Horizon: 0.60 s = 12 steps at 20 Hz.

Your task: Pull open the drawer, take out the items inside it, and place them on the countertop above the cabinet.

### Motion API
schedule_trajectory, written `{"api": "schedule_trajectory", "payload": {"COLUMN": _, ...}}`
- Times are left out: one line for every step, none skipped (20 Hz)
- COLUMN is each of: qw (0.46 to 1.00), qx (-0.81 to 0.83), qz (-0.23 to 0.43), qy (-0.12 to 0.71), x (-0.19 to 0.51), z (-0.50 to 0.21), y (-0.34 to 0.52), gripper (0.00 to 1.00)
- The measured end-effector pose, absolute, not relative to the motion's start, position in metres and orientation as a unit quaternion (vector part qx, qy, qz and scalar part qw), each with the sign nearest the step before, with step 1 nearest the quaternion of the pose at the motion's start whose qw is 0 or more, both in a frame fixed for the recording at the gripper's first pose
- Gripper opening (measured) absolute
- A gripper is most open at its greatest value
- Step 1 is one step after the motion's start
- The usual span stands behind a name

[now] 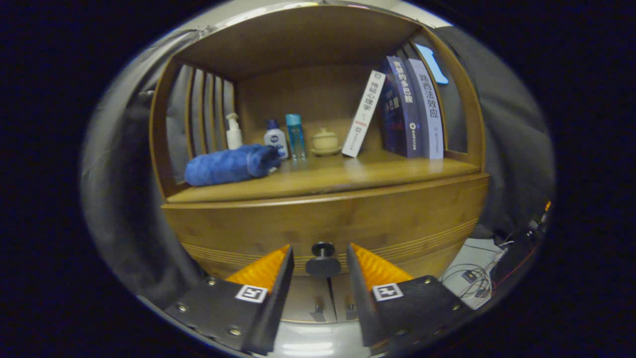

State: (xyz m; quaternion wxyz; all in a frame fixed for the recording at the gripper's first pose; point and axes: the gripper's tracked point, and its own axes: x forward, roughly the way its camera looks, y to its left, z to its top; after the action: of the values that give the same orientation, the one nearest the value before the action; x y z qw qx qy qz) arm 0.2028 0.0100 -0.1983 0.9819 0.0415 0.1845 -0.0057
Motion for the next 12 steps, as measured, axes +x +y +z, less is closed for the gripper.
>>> {"api": "schedule_trajectory", "payload": {"qw": 0.981, "qx": 0.043, "qz": -0.006, "qy": 0.187, "x": 0.209, "z": -0.202, "y": 0.009, "gripper": 0.57}}
{"api": "schedule_trajectory", "payload": {"qw": 0.982, "qx": 0.048, "qz": -0.003, "qy": 0.184, "x": 0.214, "z": -0.204, "y": 0.011, "gripper": 0.55}}
{"api": "schedule_trajectory", "payload": {"qw": 0.981, "qx": 0.053, "qz": 0.0, "qy": 0.187, "x": 0.217, "z": -0.207, "y": 0.012, "gripper": 0.55}}
{"api": "schedule_trajectory", "payload": {"qw": 0.981, "qx": 0.055, "qz": 0.002, "qy": 0.187, "x": 0.219, "z": -0.21, "y": 0.012, "gripper": 0.55}}
{"api": "schedule_trajectory", "payload": {"qw": 0.981, "qx": 0.054, "qz": -0.001, "qy": 0.188, "x": 0.221, "z": -0.212, "y": 0.01, "gripper": 0.56}}
{"api": "schedule_trajectory", "payload": {"qw": 0.982, "qx": 0.057, "qz": -0.002, "qy": 0.182, "x": 0.221, "z": -0.211, "y": 0.009, "gripper": 0.56}}
{"api": "schedule_trajectory", "payload": {"qw": 0.982, "qx": 0.066, "qz": 0.003, "qy": 0.177, "x": 0.221, "z": -0.211, "y": 0.012, "gripper": 0.57}}
{"api": "schedule_trajectory", "payload": {"qw": 0.982, "qx": 0.071, "qz": 0.003, "qy": 0.176, "x": 0.223, "z": -0.214, "y": 0.013, "gripper": 0.54}}
{"api": "schedule_trajectory", "payload": {"qw": 0.982, "qx": 0.075, "qz": 0.002, "qy": 0.171, "x": 0.222, "z": -0.213, "y": 0.012, "gripper": 0.51}}
{"api": "schedule_trajectory", "payload": {"qw": 0.982, "qx": 0.075, "qz": 0.004, "qy": 0.17, "x": 0.223, "z": -0.214, "y": 0.014, "gripper": 0.49}}
{"api": "schedule_trajectory", "payload": {"qw": 0.983, "qx": 0.073, "qz": 0.002, "qy": 0.171, "x": 0.221, "z": -0.212, "y": 0.014, "gripper": 0.44}}
{"api": "schedule_trajectory", "payload": {"qw": 0.982, "qx": 0.071, "qz": 0.002, "qy": 0.175, "x": 0.222, "z": -0.214, "y": 0.013, "gripper": 0.4}}
